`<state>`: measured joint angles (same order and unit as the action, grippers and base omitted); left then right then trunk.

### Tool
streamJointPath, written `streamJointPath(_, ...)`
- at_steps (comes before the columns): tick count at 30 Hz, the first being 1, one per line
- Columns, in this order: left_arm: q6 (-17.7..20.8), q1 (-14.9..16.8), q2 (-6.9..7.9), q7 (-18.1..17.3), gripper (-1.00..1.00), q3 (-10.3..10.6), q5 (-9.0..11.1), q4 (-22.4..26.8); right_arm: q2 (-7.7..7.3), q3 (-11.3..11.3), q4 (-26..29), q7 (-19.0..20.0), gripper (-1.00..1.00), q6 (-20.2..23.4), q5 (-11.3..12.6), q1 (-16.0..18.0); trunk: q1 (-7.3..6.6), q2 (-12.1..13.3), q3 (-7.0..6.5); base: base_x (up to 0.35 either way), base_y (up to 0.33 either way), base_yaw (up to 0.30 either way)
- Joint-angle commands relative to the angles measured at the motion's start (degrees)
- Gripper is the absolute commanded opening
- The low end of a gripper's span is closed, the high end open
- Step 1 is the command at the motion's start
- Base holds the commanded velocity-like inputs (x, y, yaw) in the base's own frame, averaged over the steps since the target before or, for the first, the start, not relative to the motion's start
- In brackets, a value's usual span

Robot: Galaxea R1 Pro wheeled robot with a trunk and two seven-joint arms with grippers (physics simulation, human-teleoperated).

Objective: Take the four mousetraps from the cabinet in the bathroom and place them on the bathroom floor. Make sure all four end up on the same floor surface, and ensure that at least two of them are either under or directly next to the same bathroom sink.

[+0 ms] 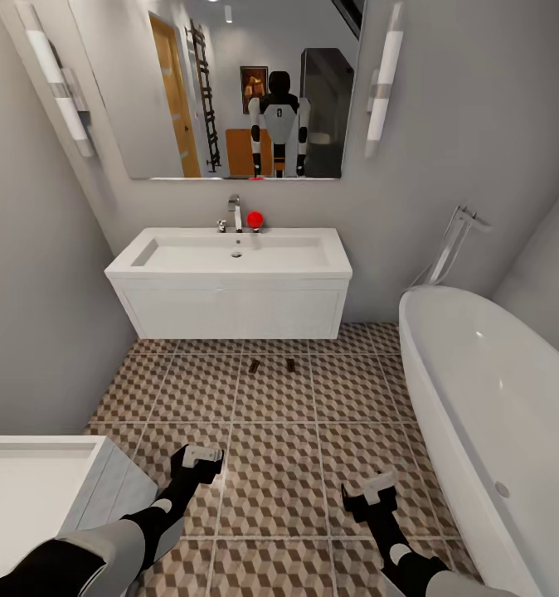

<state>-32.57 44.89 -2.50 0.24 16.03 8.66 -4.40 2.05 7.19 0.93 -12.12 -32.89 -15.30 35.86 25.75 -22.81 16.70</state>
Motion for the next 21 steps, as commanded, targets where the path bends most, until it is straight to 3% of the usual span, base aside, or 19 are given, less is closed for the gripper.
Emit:
streamJointPath(1, -0.4, 0.1, -0.05, 0.0, 1.00, 0.5, 0.5, -0.3, -0.81, 0.5, -0.1, -0.6, 1.00, -0.8, 0.6, -0.3, 0.03, -0.1, 0.10, 0.000, 0.000, 0.000)
streamJointPath(4, -0.4, 0.1, -0.05, 0.0, 1.00, 0.5, 0.5, -0.3, -1.92, 0.5, -0.1, -0.5, 1.00, -2.6, 3.2, -0.8, 0.03, -0.1, 0.10, 0.000, 0.000, 0.000)
streamJointPath(5, -0.4, 0.1, -0.05, 0.0, 1.00, 0.5, 0.5, -0.3, -2.43, 0.5, -0.1, -0.5, 1.00, -4.0, 5.8, -0.9, 0.03, -0.1, 0.10, 0.000, 0.000, 0.000)
streamJointPath(7, -0.4, 0.1, -0.05, 0.0, 1.00, 0.5, 0.5, -0.3, -2.76, 0.5, -0.1, -0.3, 1.00, -5.1, 8.8, -1.1, 0.03, -0.1, 0.10, 0.000, 0.000, 0.000)
streamJointPath(9, -0.4, 0.1, -0.05, 0.0, 1.00, 0.5, 0.5, -0.3, -3.14, 0.5, -0.1, 2.5, 1.00, -6.4, 14.0, -1.5, 0.03, -0.1, 0.10, 0.000, 0.000, 0.000)
streamJointPath(13, -0.5, 0.1, -0.05, 0.0, 1.00, 0.5, 0.5, -0.3, -3.53, 0.5, -0.1, 6.9, 1.00, -6.9, 16.3, -1.6, 0.03, -0.1, 0.10, 0.000, 0.000, 0.000)
streamJointPath(16, -0.8, -0.8, 0.08, -0.2, 1.00, 0.5, 0.5, -0.3, -5.27, 0.5, -0.1, 12.6, 1.00, -7.1, 17.7, -1.7, 0.03, -0.1, 0.10, 0.000, 0.000, 0.000)
streamJointPath(21, -1.2, -3.9, 0.85, -0.3, 1.00, 0.5, 0.5, -0.3, -5.88, 0.5, -0.1, 14.0, 1.00, -7.1, 18.0, -1.8, 0.03, -0.1, 0.10, 0.000, 0.000, 0.000)
